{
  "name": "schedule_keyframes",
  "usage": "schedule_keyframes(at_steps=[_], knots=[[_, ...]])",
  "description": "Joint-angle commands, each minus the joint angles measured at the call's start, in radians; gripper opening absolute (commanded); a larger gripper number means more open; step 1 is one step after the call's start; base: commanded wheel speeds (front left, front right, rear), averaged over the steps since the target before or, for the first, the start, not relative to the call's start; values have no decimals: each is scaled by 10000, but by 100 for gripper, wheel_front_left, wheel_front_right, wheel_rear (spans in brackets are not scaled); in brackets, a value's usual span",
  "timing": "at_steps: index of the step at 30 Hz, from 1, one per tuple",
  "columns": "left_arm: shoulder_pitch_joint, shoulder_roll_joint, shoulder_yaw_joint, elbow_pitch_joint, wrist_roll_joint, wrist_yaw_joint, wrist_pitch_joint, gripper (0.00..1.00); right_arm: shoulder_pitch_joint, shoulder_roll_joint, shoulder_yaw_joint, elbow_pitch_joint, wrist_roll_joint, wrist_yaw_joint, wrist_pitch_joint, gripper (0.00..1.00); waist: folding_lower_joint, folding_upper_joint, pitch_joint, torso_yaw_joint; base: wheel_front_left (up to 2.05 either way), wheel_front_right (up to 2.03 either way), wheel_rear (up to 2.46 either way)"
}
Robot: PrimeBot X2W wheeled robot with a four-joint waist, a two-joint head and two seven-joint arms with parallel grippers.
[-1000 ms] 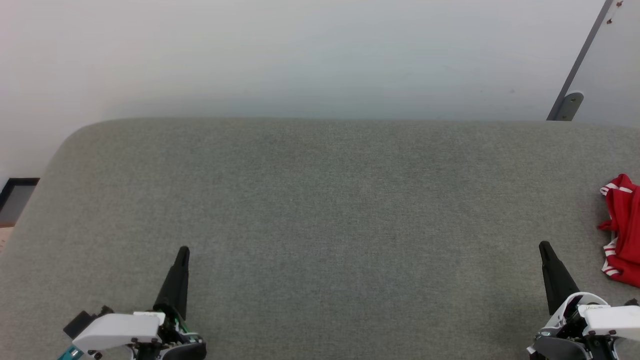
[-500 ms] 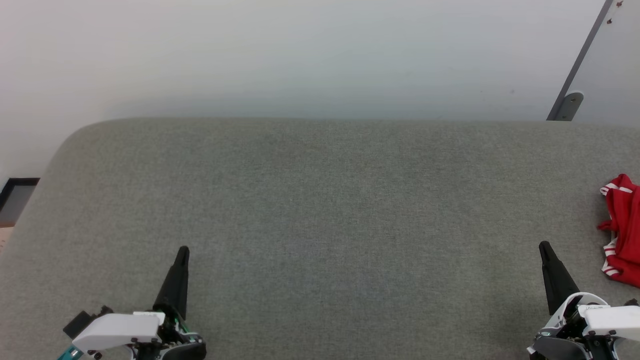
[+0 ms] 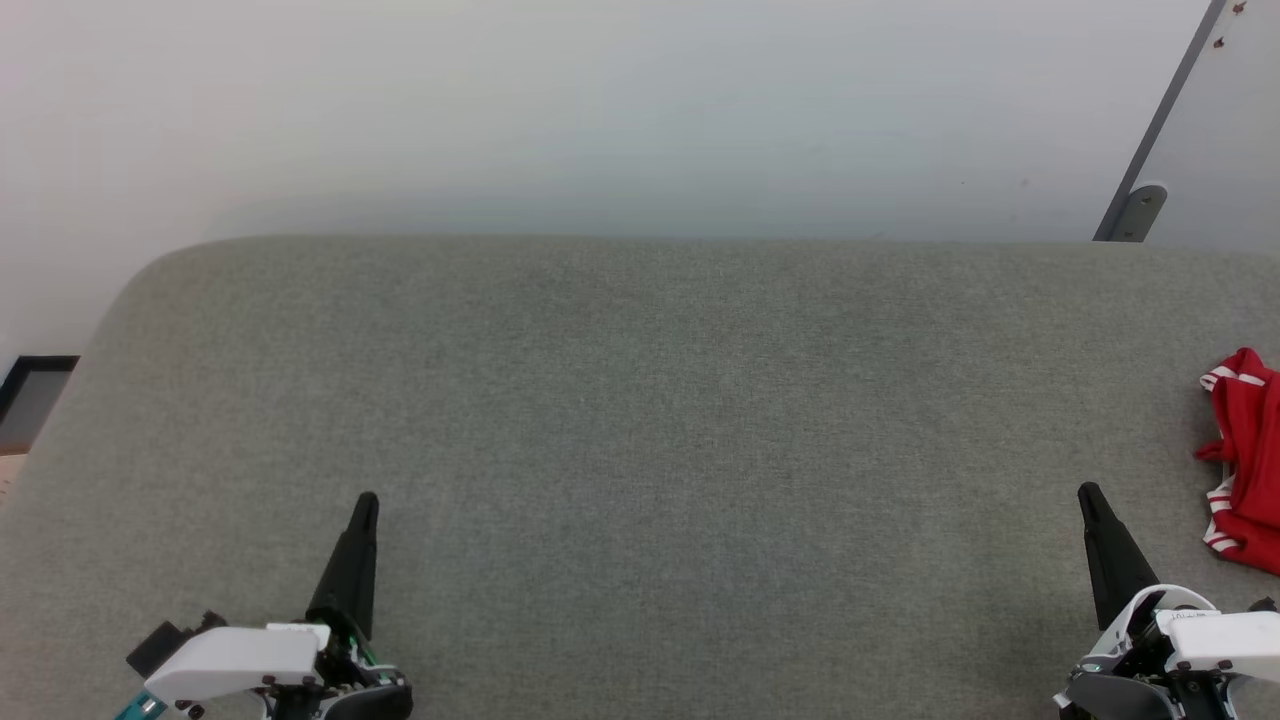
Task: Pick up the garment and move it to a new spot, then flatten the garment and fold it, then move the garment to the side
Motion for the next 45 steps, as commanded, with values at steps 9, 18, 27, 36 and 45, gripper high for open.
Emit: schedule_keyframes(at_steps=[9, 18, 27, 36, 45], knots=[[-96, 6, 21, 8, -21, -4, 29, 0, -29, 33, 4, 2, 38, -14, 24, 0, -1, -1, 0, 0, 0, 0, 0], [-96, 6, 18, 8, -23, -4, 27, 0, -29, 33, 5, 2, 38, -14, 23, 0, -1, -1, 0, 0, 0, 0, 0], [-95, 6, 15, 8, -26, -4, 23, 0, -29, 33, 4, 2, 39, -14, 22, 0, -1, -1, 0, 0, 0, 0, 0], [-95, 6, 13, 8, -28, -4, 23, 0, -29, 33, 5, 2, 40, -14, 22, 0, -1, -1, 0, 0, 0, 0, 0], [-94, 6, 11, 8, -29, -4, 21, 0, -29, 32, 6, 2, 40, -14, 21, 0, -1, -1, 0, 0, 0, 0, 0]])
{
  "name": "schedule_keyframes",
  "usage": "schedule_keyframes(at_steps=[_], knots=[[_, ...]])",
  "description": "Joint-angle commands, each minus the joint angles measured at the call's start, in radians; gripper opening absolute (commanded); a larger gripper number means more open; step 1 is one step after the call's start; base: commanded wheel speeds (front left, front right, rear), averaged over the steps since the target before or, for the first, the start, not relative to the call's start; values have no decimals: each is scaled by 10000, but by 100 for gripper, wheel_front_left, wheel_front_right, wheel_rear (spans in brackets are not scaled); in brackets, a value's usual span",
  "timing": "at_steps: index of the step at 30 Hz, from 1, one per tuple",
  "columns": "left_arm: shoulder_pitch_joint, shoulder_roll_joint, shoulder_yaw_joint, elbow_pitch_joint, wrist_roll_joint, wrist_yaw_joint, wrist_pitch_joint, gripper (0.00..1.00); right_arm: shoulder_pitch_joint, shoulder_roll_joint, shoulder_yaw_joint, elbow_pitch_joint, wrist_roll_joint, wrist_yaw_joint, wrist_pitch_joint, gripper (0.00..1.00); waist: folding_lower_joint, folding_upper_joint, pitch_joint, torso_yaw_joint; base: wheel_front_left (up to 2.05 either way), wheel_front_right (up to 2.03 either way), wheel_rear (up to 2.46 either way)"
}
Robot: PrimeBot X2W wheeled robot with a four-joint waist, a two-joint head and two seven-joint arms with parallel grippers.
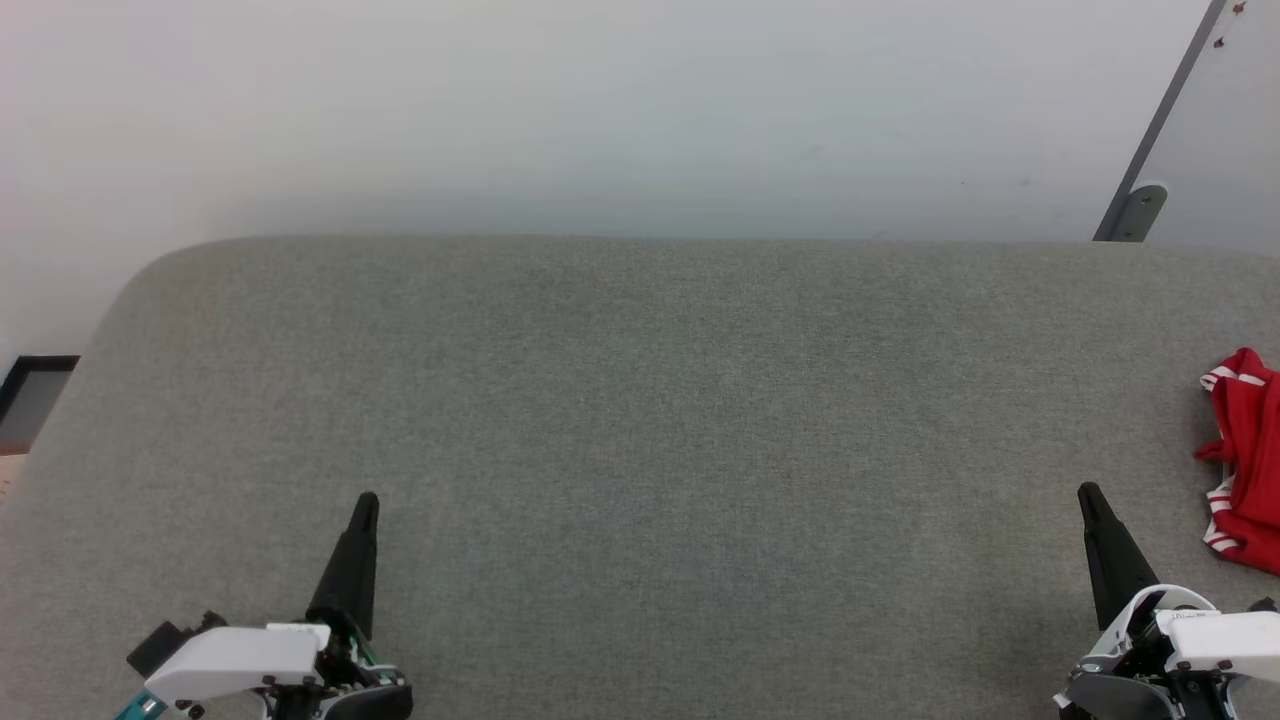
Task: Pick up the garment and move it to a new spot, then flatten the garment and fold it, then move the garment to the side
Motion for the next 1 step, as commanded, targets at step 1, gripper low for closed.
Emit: schedule_keyframes(at_steps=[1], knots=[[-93, 8, 16, 8, -29, -4, 21, 0, -29, 30, 4, 2, 40, -14, 21, 0, 0, -1, 0, 0, 0, 0, 0]])
